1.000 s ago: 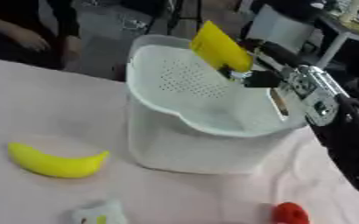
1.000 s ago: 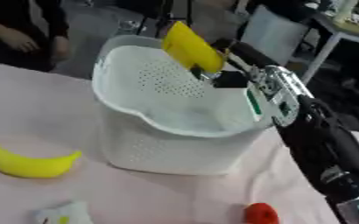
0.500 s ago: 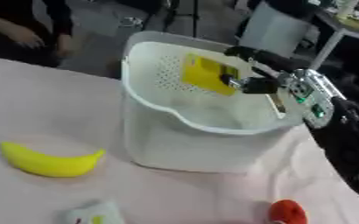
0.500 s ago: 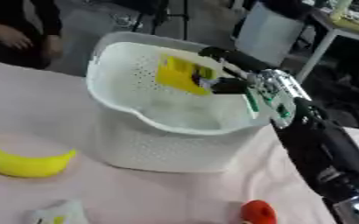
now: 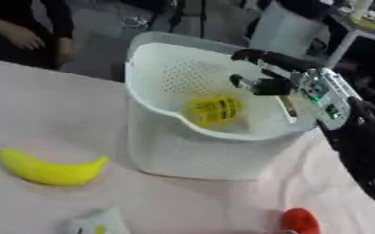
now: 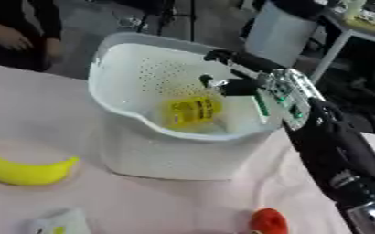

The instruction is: Pick up objects on the table and place them in the box.

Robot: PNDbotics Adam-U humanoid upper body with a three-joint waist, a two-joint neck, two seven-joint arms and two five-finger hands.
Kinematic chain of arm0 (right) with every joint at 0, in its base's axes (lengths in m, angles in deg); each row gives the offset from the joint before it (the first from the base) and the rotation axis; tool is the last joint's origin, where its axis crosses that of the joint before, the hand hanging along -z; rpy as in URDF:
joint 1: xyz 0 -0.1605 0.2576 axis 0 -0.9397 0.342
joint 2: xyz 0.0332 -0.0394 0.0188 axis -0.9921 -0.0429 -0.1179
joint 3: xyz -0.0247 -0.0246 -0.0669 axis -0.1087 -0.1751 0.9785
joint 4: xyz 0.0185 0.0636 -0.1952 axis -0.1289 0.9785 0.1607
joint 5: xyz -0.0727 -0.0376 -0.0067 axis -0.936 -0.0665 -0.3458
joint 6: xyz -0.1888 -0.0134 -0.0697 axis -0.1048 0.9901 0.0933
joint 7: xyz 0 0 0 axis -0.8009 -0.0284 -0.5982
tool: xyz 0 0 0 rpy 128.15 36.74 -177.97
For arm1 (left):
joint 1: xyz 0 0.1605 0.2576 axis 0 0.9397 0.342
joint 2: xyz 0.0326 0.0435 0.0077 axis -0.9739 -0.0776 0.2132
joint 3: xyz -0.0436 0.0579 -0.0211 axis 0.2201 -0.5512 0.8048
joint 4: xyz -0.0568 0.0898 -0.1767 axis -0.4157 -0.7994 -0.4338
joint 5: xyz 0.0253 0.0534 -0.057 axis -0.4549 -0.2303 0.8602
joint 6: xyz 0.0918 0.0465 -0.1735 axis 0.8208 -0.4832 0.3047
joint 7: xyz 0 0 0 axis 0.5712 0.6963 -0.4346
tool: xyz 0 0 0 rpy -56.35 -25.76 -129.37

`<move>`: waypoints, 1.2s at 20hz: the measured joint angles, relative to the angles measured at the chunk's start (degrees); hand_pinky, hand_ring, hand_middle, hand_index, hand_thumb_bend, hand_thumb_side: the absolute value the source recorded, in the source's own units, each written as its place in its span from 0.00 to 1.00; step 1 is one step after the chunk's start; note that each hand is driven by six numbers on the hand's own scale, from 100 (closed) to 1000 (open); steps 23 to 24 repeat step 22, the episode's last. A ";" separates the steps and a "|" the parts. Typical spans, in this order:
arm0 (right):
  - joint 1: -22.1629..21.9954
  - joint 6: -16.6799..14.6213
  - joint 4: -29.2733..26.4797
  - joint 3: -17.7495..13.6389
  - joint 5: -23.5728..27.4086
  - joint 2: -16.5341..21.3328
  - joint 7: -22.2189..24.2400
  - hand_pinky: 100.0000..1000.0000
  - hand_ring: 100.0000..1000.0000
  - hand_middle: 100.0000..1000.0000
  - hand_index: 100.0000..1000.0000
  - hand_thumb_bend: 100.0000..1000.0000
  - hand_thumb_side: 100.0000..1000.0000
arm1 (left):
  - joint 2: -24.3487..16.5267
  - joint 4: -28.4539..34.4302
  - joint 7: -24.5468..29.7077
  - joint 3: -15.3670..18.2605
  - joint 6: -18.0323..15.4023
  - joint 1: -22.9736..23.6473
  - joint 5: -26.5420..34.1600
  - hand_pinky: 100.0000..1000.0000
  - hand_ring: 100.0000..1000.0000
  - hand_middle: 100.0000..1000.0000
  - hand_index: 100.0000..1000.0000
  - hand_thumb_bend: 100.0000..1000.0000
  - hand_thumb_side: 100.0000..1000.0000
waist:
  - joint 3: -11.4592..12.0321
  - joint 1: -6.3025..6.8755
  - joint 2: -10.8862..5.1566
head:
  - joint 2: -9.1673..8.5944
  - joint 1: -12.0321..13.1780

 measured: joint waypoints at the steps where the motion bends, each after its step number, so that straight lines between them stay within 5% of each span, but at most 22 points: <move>1: 0.06 0.15 -0.36 -0.16 0.55 0.00 -0.27 1.00 1.00 0.99 1.00 0.02 0.90 | 0.00 0.00 0.00 0.00 0.00 0.00 0.00 0.66 0.63 0.66 0.74 0.00 1.00 | -0.17 0.00 0.00 | 0.00 0.11; 5: -1.34 0.80 -5.16 -0.69 4.16 1.07 -4.71 0.98 1.00 0.95 0.90 0.00 0.93 | -0.10 0.00 -0.28 0.41 0.24 0.75 -0.11 0.66 0.63 0.66 0.74 0.00 1.00 | -1.92 0.29 -0.10 | 0.09 1.84; 11: -9.39 2.88 -21.92 -2.28 14.90 5.99 -14.98 0.95 0.98 0.91 0.81 0.00 0.91 | -0.08 0.00 -1.18 1.12 0.78 2.14 -0.61 0.66 0.64 0.67 0.74 0.00 1.00 | -4.40 2.36 -0.96 | 1.04 6.36; 16: -19.98 6.09 -38.82 -6.16 23.94 9.69 -23.17 0.89 0.93 0.89 0.80 0.00 0.91 | 0.36 0.00 -1.68 1.62 1.21 2.67 -1.04 0.66 0.65 0.68 0.75 0.00 1.00 | -6.95 6.89 -1.67 | 1.42 11.41; 22: -28.62 9.36 -54.46 -10.11 25.88 8.83 -31.30 0.88 0.93 0.88 0.80 0.00 0.91 | 2.51 0.00 -2.20 2.14 1.29 2.91 -1.36 0.66 0.70 0.72 0.78 0.00 1.00 | -9.46 9.96 -2.17 | 1.66 15.21; 24: -28.62 9.36 -54.46 -10.11 25.88 8.83 -31.30 0.88 0.93 0.88 0.80 0.00 0.91 | 2.51 0.00 -2.20 2.14 1.29 2.91 -1.36 0.66 0.70 0.72 0.78 0.00 1.00 | -9.46 9.96 -2.17 | 1.66 15.21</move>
